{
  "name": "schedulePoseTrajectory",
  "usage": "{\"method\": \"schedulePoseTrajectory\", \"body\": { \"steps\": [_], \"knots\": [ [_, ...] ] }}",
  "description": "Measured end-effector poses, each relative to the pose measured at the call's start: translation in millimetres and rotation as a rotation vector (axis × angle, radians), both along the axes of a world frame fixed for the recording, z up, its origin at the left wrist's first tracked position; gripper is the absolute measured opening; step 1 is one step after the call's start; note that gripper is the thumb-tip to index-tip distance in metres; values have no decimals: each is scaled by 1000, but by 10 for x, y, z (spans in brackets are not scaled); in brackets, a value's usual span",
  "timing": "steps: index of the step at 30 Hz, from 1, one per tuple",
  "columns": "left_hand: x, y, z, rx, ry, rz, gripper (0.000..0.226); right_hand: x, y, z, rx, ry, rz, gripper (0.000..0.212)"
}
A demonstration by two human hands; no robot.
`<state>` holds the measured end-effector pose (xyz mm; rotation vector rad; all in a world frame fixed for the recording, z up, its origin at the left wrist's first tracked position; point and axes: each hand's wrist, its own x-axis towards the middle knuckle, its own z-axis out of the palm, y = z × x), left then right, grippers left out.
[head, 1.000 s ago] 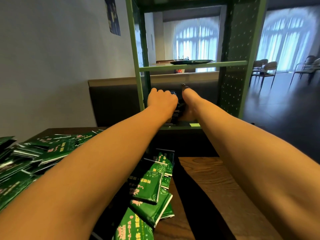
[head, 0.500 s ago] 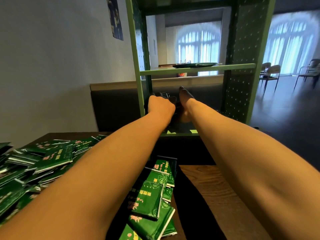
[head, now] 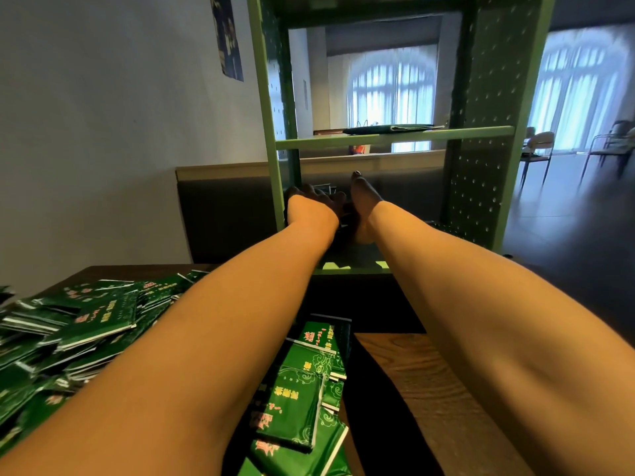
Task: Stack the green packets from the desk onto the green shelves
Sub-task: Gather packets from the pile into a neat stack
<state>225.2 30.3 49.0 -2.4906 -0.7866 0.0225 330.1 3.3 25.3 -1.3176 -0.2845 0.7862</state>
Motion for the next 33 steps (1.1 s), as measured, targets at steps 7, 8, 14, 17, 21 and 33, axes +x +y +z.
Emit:
{"method": "schedulePoseTrajectory", "body": {
  "steps": [7, 8, 14, 17, 21, 33],
  "knots": [
    [-7, 40, 1, -6, -20, -25, 97, 66, -13, -34, 65, 18, -6, 80],
    [-20, 24, 13, -13, -11, -22, 91, 65, -15, -28, 75, 11, -22, 77],
    [9, 28, 32, -76, -33, 25, 83, 83, -8, 5, 3, -35, -65, 55],
    [-32, -16, 53, -90, -51, -25, 40, 70, -67, 80, -65, -127, -151, 36],
    [-123, -135, 87, -71, -165, -115, 29, -56, -293, 201, -87, -113, -215, 22],
    [-1253, -886, -78, -252, -287, -195, 27, -1157, -1348, -219, -69, -120, -222, 9]
  ]
}}
